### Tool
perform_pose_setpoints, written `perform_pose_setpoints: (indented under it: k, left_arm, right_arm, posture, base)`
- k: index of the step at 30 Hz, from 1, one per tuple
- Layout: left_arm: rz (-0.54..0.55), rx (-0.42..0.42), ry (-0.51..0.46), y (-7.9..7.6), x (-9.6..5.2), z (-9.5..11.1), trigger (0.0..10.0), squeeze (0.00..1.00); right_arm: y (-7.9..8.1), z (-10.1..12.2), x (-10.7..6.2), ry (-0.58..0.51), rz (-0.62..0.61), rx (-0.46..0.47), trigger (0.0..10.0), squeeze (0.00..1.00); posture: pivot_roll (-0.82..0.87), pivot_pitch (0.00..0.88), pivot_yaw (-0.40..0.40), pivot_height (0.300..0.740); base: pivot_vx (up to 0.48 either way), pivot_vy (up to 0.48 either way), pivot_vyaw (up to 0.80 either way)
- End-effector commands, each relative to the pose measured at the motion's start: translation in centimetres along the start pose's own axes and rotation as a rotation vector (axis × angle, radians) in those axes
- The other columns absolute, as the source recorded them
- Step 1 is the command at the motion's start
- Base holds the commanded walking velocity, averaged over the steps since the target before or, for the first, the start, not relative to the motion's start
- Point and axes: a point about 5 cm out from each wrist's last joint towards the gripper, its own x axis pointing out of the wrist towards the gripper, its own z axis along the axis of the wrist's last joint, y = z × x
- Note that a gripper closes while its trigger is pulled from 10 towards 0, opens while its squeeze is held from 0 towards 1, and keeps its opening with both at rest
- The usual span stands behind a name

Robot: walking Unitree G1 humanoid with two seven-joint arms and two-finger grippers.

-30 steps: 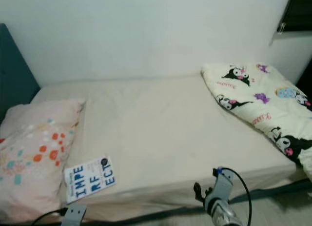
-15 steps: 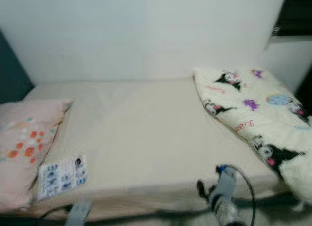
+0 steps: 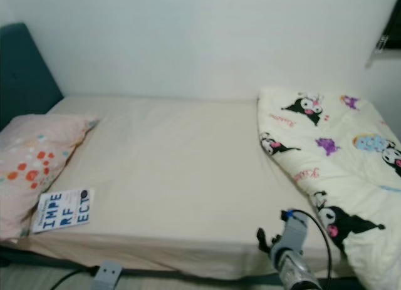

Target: Clean up the room

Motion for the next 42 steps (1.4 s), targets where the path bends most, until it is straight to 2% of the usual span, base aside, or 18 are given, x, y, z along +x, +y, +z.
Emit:
perform_pose_setpoints:
  k: [1, 16, 23, 30, 35, 42]
  left_arm:
    - [0.009, 0.019, 0.012, 0.5, -0.1, -0.3, 10.0, 0.0]
    - [0.004, 0.028, 0.019, 0.4, -0.1, -0.4, 10.0, 0.0]
    - [0.014, 0.042, 0.025, 0.4, -0.1, -0.6, 10.0, 0.0]
    - [0.037, 0.052, 0.023, 0.6, -0.1, -0.5, 10.0, 0.0]
    - [0.031, 0.069, 0.026, 0.6, -0.1, -0.6, 10.0, 0.0]
    - [0.043, 0.091, 0.035, 0.7, -0.1, -0.7, 10.0, 0.0]
  right_arm:
    - [0.7, 0.0, 0.1, -0.011, 0.006, 0.027, 10.0, 0.0]
    - [0.7, 1.6, 0.4, -0.066, -0.009, 0.056, 10.0, 0.0]
    - [1.3, 3.5, 0.7, -0.121, 0.023, 0.099, 10.0, 0.0]
    - [1.8, 6.1, 0.9, -0.201, 0.059, 0.155, 10.0, 0.0]
    - [2.0, 7.3, 1.0, -0.236, 0.068, 0.161, 10.0, 0.0]
    - [2.5, 8.1, 1.0, -0.26, 0.091, 0.16, 10.0, 0.0]
  posture:
    - [-0.06, 0.0, -0.007, 0.74]
    - [-0.06, 0.0, -0.003, 0.74]
    - [-0.06, 0.0, -0.005, 0.74]
    - [-0.06, 0.0, -0.007, 0.74]
    - [-0.06, 0.0, -0.007, 0.74]
    - [-0.06, 0.0, -0.008, 0.74]
  base:
    - [0.0, -0.45, 0.0]
    - [0.0, -0.453, 0.0]
    - [0.0, -0.424, 0.0]
    - [0.0, 0.0, 0.0]
    - [0.0, 0.0, 0.0]
    - [0.0, -0.48, 0.0]
